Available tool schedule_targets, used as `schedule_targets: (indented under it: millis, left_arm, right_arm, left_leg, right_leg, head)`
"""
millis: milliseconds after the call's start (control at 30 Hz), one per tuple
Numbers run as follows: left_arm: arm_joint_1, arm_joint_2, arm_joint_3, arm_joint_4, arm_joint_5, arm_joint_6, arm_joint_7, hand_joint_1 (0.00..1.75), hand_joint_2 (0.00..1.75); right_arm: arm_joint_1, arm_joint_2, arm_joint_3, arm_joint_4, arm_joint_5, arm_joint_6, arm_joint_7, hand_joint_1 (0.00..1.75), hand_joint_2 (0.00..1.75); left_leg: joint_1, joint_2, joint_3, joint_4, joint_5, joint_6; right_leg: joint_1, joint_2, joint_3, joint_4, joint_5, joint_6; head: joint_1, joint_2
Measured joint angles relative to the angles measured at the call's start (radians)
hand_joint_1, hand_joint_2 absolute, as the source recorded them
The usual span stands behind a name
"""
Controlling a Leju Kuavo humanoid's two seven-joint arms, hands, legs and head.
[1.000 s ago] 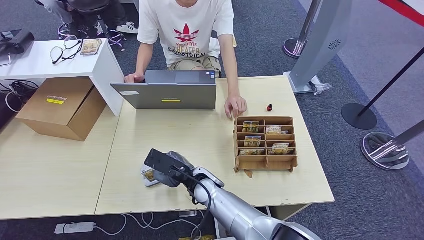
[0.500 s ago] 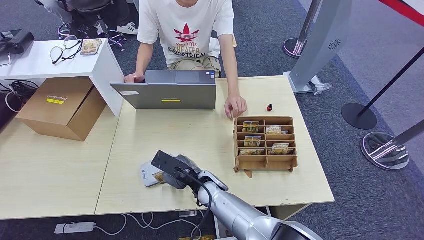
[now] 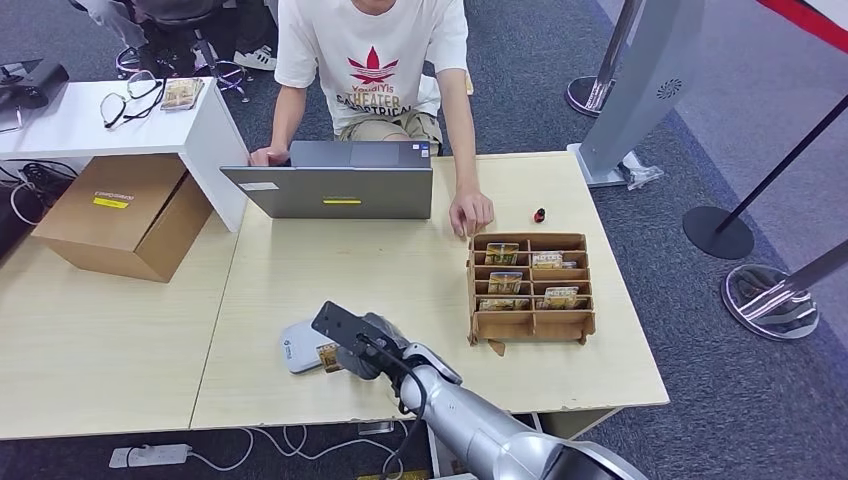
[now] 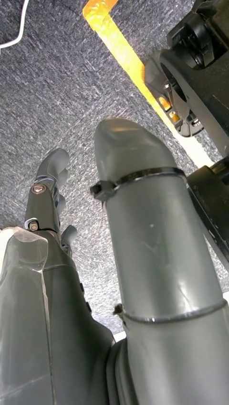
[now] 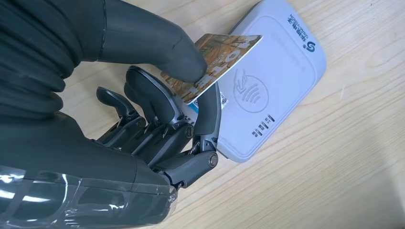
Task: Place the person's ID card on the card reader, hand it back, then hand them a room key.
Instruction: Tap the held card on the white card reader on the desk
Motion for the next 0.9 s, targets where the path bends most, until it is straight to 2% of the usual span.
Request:
schedule_targets:
  millis: [433, 700, 900]
  left_arm:
    - [0.001, 0.001, -0.014, 0.0, 0.019, -0.001, 0.0, 0.0, 0.0]
    - [0.001, 0.001, -0.018, 0.0, 0.028, 0.001, -0.003, 0.0, 0.0]
    - [0.001, 0.002, -0.019, 0.0, 0.032, 0.002, -0.002, 0.0, 0.0]
  right_arm:
    - [-0.011, -0.001, -0.013, -0.088, -0.005, 0.044, -0.117, 1.75, 1.75]
    - [-0.025, -0.001, -0.027, -0.176, -0.03, 0.059, -0.13, 1.75, 1.75]
    - [-0.028, 0.001, -0.033, -0.186, -0.024, 0.062, -0.112, 1.75, 1.75]
  left_leg:
    - [0.0, 0.0, 0.0, 0.0, 0.0, 0.0]
    - [0.0, 0.0, 0.0, 0.0, 0.0, 0.0]
    - [0.0, 0.0, 0.0, 0.0, 0.0, 0.0]
  right_leg:
    - [0.0, 0.0, 0.0, 0.0, 0.0, 0.0]
    - [0.0, 0.0, 0.0, 0.0, 0.0, 0.0]
    - [0.0, 0.0, 0.0, 0.0, 0.0, 0.0]
  head:
    - [0.0, 0.0]
    - [0.0, 0.0]
    - [0.0, 0.0]
